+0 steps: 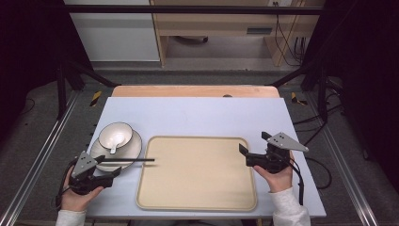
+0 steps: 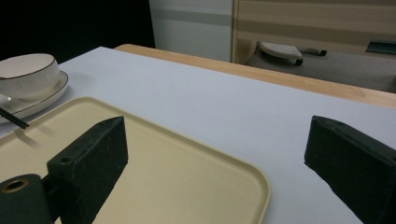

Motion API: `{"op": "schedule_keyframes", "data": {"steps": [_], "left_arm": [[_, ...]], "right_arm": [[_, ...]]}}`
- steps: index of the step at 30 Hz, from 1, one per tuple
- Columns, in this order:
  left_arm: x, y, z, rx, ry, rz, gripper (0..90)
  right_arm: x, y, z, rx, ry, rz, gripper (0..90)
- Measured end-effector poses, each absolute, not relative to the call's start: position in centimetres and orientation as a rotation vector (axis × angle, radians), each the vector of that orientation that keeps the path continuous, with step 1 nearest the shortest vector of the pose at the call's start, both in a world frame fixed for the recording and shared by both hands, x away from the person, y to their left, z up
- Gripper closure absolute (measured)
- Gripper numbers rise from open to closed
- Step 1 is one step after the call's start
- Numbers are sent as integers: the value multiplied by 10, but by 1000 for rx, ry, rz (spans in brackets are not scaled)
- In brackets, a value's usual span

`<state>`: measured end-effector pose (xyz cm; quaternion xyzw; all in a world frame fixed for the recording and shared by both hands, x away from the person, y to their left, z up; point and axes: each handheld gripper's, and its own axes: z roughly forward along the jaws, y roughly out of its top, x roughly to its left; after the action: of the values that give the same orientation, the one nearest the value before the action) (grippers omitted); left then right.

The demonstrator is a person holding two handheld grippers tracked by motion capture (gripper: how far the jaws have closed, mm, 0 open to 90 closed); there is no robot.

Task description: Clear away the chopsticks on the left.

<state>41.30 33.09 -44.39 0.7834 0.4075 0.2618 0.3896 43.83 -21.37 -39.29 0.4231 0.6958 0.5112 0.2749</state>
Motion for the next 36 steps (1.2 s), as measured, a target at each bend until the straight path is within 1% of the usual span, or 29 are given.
{"op": "schedule_keyframes", "data": {"steps": [1,3,4,5,7,15,28,36], "left_arm": [[415,331,-445,1995,1037,673,274],[417,332,-447,2005,1036,685,286],[419,332,-448,2004,1040,694,315],[419,332,-448,1995,1044,694,315],[422,334,-450,1997,1044,700,358],[430,338,-456,2027,1057,707,428],[430,335,-456,2052,1053,713,465],[432,335,-456,2062,1036,728,458]], "right_arm": [[438,-213,-393,1136,1873,1374,62],[438,-213,-393,1135,1874,1374,61],[438,-213,-393,1136,1874,1376,62],[438,-213,-393,1136,1874,1376,62],[439,-212,-394,1132,1877,1375,62],[440,-210,-395,1140,1882,1377,62],[440,-211,-395,1135,1887,1370,62],[440,-211,-396,1135,1886,1370,63]]}}
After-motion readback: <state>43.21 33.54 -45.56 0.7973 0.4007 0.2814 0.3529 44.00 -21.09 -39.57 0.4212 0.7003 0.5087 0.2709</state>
